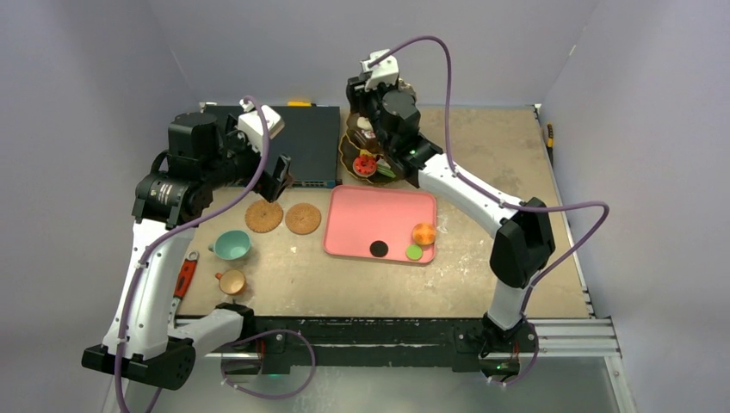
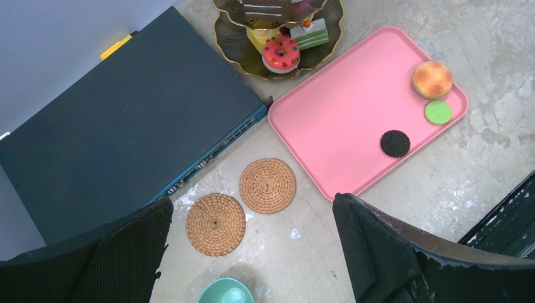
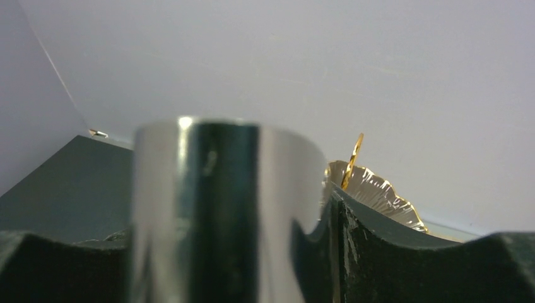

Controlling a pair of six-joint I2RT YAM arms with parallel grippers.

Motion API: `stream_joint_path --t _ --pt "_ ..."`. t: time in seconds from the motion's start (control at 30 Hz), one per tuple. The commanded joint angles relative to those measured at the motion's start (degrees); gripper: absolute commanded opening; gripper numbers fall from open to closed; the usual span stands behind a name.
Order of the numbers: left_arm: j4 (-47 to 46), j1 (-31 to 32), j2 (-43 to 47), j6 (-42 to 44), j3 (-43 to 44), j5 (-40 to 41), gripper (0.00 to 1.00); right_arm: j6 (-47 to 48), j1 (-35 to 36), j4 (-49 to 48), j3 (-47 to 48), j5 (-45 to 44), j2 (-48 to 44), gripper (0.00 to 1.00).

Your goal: Serve the afternoon tea

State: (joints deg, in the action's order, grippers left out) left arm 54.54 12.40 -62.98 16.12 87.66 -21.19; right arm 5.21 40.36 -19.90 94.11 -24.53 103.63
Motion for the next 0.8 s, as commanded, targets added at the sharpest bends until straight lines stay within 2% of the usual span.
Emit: stream_joint_path --t 0.0,0.3,0.57,0.77 --pt "-0.6 -0.2 0.9 0.8 1.8 0.3 0.99 1.1 -0.2 -3.1 -1.2 -0.5 -3.9 0.6" --pt "-0.6 -0.3 0.9 0.8 1.7 0.2 0.99 -0.3 1.1 -2.7 -9.7 2.2 -12.5 0.57" --pt "-0.8 -0.2 0.6 0.6 1.9 -0.2 0.99 -2.6 6.5 1.3 -21.5 1.7 -23.6 0.57" --pt "-0.6 -0.2 0.6 0.7 2.0 -0.2 0.99 -9.6 11.4 6.4 -33.5 -0.7 -31.2 0.57"
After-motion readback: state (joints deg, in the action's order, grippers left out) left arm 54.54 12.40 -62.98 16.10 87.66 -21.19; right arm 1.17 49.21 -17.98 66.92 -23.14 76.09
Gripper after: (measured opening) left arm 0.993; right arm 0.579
